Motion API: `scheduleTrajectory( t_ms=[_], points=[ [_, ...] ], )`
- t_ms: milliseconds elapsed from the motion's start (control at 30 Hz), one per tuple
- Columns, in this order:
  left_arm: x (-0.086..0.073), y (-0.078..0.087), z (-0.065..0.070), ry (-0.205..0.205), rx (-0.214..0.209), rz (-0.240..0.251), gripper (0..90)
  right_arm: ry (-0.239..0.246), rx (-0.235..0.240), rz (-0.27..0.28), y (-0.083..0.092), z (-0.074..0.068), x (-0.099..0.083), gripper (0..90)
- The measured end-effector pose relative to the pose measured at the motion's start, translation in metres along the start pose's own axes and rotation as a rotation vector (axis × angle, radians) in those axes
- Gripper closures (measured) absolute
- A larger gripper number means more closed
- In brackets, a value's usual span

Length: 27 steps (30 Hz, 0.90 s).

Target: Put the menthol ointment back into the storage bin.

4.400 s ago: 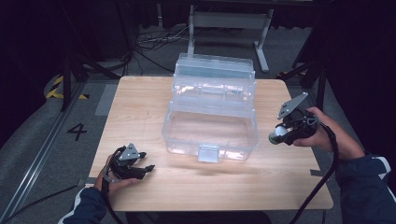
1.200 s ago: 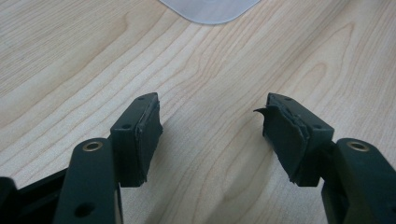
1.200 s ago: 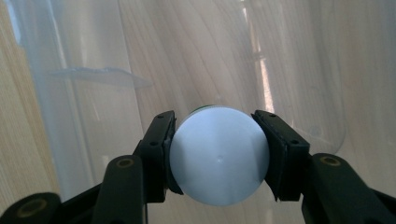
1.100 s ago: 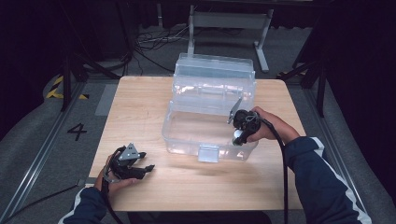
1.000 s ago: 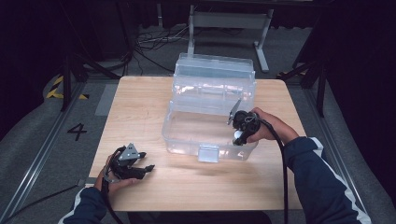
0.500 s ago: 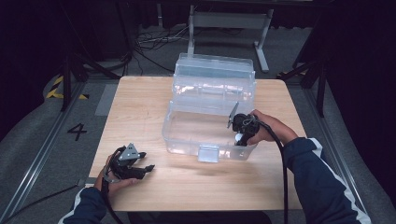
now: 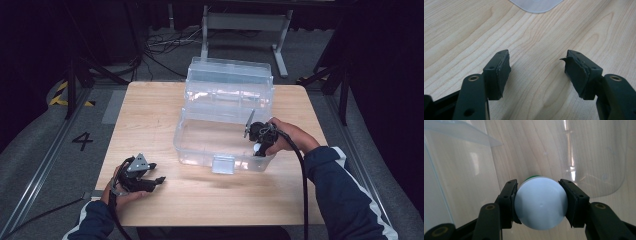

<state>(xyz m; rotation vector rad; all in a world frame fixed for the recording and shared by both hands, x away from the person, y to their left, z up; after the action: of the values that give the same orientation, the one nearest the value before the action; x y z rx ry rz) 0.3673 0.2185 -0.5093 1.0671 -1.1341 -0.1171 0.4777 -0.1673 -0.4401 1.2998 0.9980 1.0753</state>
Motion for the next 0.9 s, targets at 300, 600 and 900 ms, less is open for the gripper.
scheduleTrajectory(
  t_ms=[300, 600, 900],
  points=[
    [0.000, 0.000, 0.000, 0.000, -0.001, 0.001, 37.2, -0.002, 0.012, 0.023, 0.001, 0.002, -0.001, 48.5],
    [0.000, 0.000, 0.000, 0.000, -0.001, 0.001, 37.2, -0.023, -0.006, 0.066, 0.009, 0.000, -0.004, 44.7],
    [0.000, 0.000, 0.000, 0.000, -0.001, 0.001, 37.2, -0.028, -0.021, 0.109, 0.018, -0.001, -0.008, 44.6]
  ],
)
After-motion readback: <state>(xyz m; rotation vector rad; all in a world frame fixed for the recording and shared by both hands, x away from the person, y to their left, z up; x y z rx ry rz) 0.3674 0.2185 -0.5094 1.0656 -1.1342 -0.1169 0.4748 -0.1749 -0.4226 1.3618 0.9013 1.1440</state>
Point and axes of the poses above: each handheld gripper's, and its own axes: y roughly backward along the jaws, x roughly out of its top, z roughly to its right, the point moved 4 cm from there along -y, roughly forward along the jaws, and after that the axes turned 3 degrees about -z, right-handed, at the moved point
